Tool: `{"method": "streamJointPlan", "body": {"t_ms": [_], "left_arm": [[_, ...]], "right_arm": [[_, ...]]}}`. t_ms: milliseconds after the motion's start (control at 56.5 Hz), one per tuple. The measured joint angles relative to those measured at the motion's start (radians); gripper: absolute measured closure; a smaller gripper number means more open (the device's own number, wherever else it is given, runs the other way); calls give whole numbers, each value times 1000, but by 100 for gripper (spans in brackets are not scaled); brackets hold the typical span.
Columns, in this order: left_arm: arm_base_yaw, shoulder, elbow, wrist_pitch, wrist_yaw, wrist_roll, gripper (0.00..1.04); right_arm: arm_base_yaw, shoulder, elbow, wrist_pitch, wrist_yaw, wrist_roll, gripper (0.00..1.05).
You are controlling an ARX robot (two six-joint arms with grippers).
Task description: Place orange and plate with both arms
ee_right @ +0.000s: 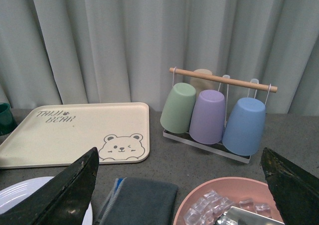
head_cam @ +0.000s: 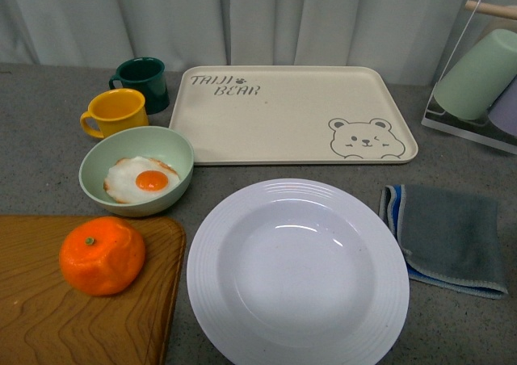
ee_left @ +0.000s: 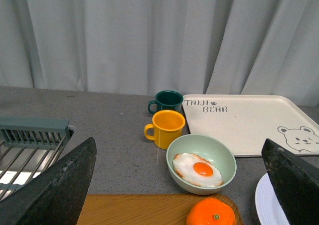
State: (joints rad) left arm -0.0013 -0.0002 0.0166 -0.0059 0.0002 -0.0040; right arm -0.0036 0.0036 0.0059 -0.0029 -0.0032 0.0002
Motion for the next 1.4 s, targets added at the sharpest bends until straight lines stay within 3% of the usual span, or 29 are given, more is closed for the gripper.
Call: {"method": "streamJointPlan", "body": {"t_ms": [602,638,726,815,886,974,1098,1399], "left_arm": [[0,0,0,0,0,0,7],[-12,27,19,-54,-33,-27,7],[-78,233,87,-145,-122,-134,7],[-222,536,138,48,-141,-196,7],[-275,730,183,165,-165,-201,7],[-294,1035,264,293,-147,-215,7],[-300,1381,347,345,-113,-226,7],[-295,1576,426,305,-103,-238,7]], "right_arm": [[0,0,0,0,0,0,9],[0,0,0,0,0,0,9],[0,0,0,0,0,0,9],[0,0,0,0,0,0,9],[0,0,0,0,-1,0,9],[0,0,0,0,0,0,9],[0,0,0,0,0,0,9],[0,0,0,0,0,0,9]]}}
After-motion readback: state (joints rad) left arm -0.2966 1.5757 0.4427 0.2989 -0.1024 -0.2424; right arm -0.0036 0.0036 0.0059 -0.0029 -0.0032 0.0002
